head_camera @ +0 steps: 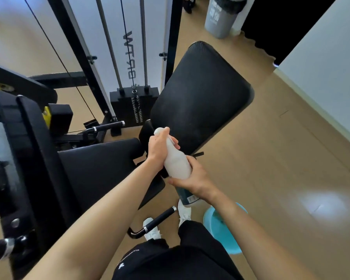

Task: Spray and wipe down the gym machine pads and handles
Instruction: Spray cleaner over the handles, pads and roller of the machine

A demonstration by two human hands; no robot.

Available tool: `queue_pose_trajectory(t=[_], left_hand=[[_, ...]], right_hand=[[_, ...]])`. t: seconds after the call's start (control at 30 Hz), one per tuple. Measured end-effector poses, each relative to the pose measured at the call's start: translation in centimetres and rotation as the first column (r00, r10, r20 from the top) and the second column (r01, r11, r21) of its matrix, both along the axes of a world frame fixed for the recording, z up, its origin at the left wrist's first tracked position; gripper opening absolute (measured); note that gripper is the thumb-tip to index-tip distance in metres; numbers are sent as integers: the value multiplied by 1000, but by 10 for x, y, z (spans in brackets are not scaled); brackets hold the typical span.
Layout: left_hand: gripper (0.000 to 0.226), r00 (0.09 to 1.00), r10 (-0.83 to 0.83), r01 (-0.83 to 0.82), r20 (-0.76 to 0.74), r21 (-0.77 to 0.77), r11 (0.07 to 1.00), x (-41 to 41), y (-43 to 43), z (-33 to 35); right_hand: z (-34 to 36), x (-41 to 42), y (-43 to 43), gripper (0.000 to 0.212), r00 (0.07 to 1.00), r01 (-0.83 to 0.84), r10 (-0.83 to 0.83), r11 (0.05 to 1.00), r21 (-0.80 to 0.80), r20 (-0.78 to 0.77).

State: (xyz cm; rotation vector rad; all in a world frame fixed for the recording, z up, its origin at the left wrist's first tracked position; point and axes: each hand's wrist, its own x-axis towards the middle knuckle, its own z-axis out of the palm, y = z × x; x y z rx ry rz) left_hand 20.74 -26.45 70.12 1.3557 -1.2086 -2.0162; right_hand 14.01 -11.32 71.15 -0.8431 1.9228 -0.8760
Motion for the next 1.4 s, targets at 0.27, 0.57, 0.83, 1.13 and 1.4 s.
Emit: queue_pose_trajectory(t=[0.27,0.57,0.83,1.13,1.4], left_hand=[[41,995,-13,18,-98,47,999,-8,-11,11],[47,998,10,-7,-55,55,998,-17,-21,11],[24,990,33,-39,-134,-47,998,-17,-21,23],[16,998,13,-11,62,-28,1000,1,2,-5],[45,965,160,-184,209,104,977,28,29,-45]], right_hand=[[6,-26,2,57,886,-90,39,992,89,463],[-6,-14,4,63,927,-5,5,1000,-1,375],[8,-20,1,51,953,11,1,999,-39,303],[-10,-7,22,45,916,24,-42,998,51,400],[-47,9,37,56,938,-117,56,980,160,342]])
